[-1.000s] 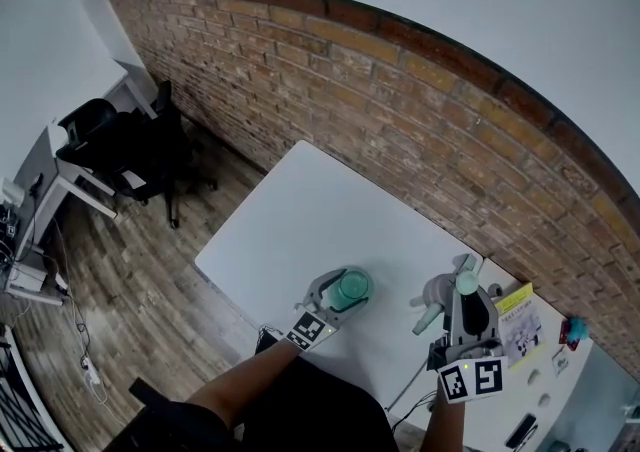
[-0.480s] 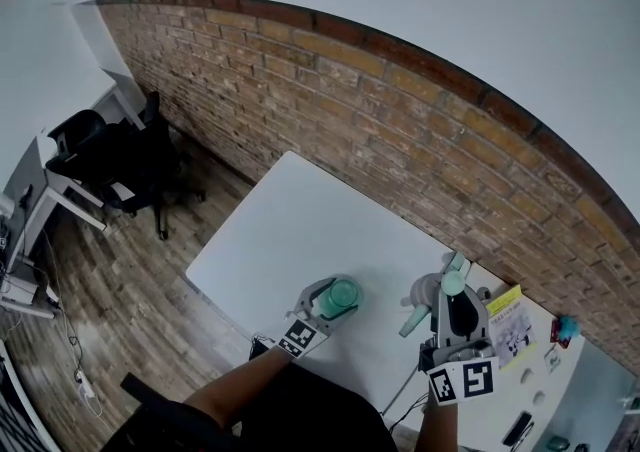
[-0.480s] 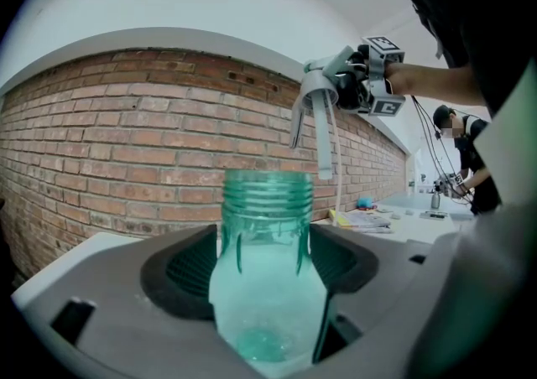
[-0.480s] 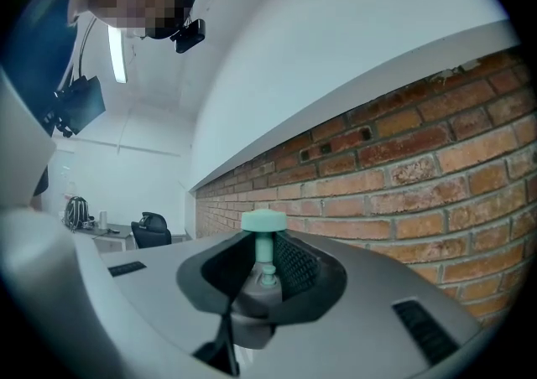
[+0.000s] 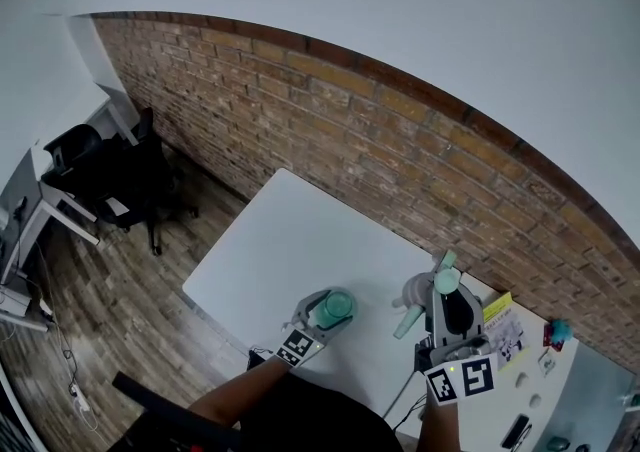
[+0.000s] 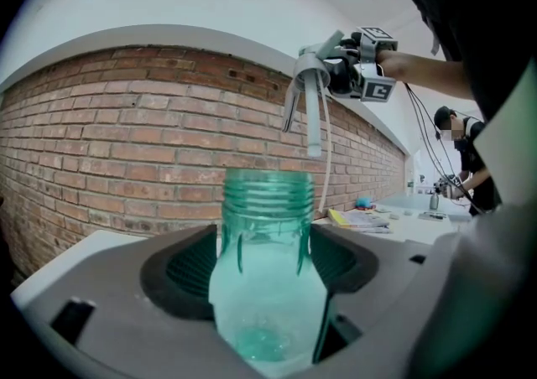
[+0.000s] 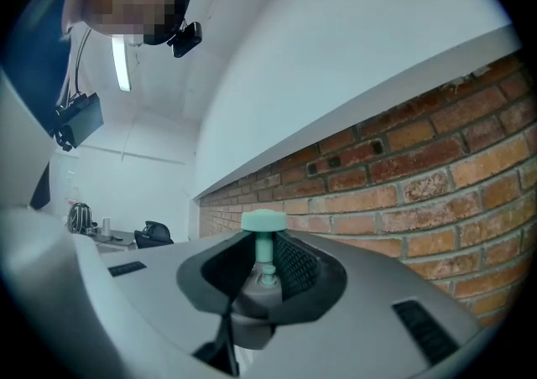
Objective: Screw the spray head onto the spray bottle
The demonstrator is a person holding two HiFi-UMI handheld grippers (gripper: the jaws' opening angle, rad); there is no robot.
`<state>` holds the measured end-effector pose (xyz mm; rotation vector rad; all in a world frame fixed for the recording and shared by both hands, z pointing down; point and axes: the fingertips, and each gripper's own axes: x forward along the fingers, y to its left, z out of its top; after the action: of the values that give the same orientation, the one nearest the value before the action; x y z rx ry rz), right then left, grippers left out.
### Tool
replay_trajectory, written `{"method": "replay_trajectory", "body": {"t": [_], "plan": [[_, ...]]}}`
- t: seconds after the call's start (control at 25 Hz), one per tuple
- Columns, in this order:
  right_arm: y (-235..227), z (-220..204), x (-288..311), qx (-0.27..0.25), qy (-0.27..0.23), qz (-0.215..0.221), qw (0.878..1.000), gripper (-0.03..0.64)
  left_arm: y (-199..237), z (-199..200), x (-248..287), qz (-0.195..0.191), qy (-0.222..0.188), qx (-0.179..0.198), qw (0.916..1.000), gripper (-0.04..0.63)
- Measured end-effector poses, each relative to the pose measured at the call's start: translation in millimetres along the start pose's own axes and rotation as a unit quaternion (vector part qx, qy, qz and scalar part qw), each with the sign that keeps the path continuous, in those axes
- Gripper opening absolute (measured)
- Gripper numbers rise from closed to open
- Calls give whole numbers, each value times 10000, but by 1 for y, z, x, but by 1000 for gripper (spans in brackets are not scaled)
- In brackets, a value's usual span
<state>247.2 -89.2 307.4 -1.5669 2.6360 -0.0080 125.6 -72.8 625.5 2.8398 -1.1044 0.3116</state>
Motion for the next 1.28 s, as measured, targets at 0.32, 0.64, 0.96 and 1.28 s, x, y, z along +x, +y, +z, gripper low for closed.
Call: {"method": "replay_trajectory", "body": {"t": [0.32, 0.64, 0.96, 1.28], "plan": [[6, 21, 7, -43, -146, 98, 9998, 67, 0, 0, 2, -90, 59, -30, 9999, 330], [6, 31, 10, -70, -201, 81, 9997, 67, 0, 0, 1, -118, 73, -79, 9999, 330], [9, 34, 12, -74, -227, 110, 9997, 67, -1, 0, 4, -158, 74, -61, 9998, 330], [18, 44, 12, -80, -357, 188, 9992, 67, -1, -1, 4, -184, 72, -56, 9998, 331]]}}
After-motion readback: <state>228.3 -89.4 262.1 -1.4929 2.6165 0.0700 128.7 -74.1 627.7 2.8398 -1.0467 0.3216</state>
